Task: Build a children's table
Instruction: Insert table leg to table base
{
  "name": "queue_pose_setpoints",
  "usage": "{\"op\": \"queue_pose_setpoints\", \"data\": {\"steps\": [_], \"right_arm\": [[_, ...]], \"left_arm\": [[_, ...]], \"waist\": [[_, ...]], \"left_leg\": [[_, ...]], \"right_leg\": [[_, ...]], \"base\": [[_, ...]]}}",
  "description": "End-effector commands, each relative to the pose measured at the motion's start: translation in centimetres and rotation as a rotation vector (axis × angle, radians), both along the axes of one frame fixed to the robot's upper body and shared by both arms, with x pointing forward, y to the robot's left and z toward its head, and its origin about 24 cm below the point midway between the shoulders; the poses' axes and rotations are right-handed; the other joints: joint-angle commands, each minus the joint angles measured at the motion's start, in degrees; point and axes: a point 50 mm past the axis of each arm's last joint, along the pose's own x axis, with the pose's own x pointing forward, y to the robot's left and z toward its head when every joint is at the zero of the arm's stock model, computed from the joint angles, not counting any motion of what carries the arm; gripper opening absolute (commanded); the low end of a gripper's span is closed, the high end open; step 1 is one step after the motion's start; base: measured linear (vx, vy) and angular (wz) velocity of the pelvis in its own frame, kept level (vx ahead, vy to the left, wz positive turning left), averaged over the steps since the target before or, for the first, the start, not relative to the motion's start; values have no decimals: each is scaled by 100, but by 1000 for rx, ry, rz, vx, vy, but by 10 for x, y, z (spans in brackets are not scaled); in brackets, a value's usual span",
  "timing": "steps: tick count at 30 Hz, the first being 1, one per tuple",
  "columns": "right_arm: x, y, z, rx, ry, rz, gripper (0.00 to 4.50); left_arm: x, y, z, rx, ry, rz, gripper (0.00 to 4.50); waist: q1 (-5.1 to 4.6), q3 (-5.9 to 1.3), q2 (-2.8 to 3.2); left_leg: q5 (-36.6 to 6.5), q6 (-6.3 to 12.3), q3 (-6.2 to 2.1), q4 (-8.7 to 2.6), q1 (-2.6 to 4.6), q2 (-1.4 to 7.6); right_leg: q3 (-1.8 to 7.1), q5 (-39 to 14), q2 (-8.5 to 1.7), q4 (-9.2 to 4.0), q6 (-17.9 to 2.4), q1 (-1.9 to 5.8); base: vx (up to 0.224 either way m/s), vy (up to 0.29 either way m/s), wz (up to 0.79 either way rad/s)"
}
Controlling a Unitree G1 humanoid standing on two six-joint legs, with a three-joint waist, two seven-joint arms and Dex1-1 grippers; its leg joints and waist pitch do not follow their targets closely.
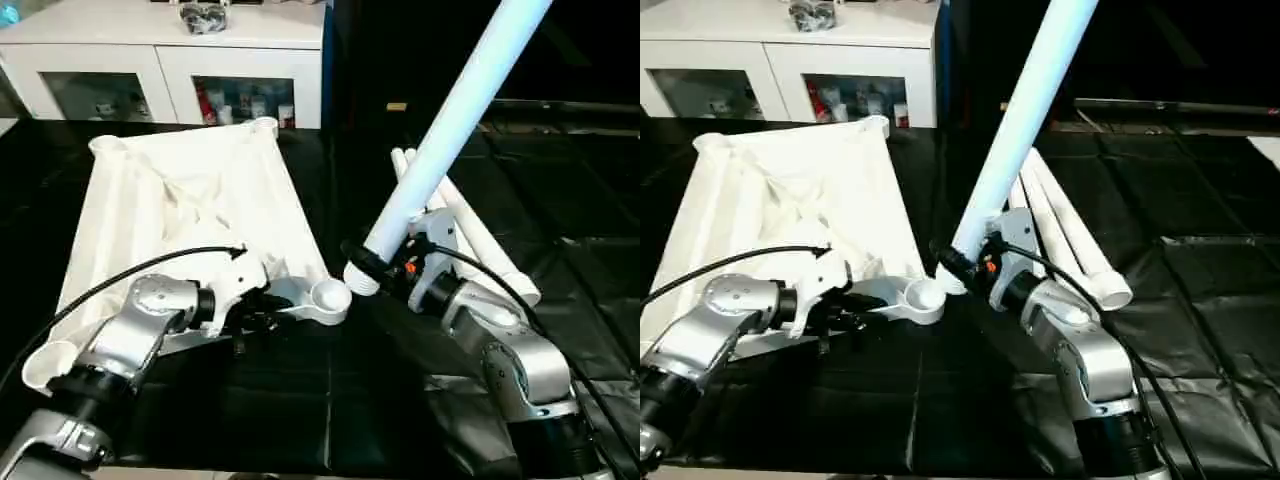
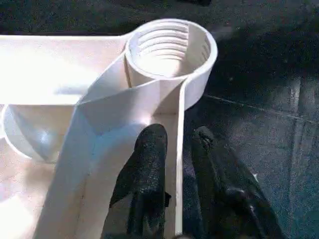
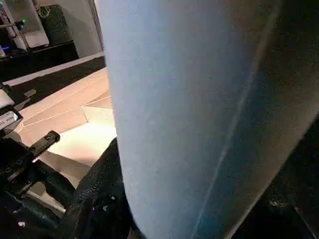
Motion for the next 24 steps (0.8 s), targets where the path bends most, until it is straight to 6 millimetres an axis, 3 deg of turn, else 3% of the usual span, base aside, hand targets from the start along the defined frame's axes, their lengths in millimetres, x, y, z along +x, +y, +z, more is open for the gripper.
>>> {"op": "queue_pose_setpoints", "data": {"steps": [1, 5, 9, 15, 21, 24], "right_arm": [[4, 3, 6, 2, -28, 15, 195], [5, 5, 7, 5, -28, 21, 195], [7, 7, 7, 5, -11, 30, 195], [10, 12, 8, -11, -13, 66, 195], [12, 21, 5, -42, 37, 138, 195], [13, 25, 2, -62, 61, 182, 195]], "left_arm": [[-5, 7, -9, 38, 42, 25, 100], [-5, 10, -10, 50, 47, 42, 64], [-5, 12, -11, 71, 53, 61, 37], [-7, 14, -13, 149, 79, 43, 2], [-6, 11, -9, 183, 69, 6, 0], [-5, 8, -7, 177, 57, -18, 0]], "waist": [[4, -319, -52], [2, -312, -52], [11, -316, -91], [-11, -308, -85], [-14, -326, -101], [-12, -318, -102]], "left_leg": [[-1205, -74, -127, -436, 121, 319], [-1275, -120, -129, -445, 145, 326], [-1215, -115, -125, -446, 139, 326], [-1318, -183, -138, -466, 147, 332], [-1143, -142, -130, -447, 142, 321], [-1221, -156, -126, -444, 149, 320]], "right_leg": [[298, -912, -512, -508, -1020, 151], [305, -1030, -509, -522, -1000, 128], [304, -881, -510, -506, -1004, 136], [304, -993, -509, -510, -992, 129], [302, -582, -498, -477, -1089, 151], [304, -682, -503, -488, -1112, 149]], "base": [[0, 0, 0], [0, 0, 0], [0, 0, 0], [0, 0, 0], [0, 0, 0], [0, 0, 0]]}}
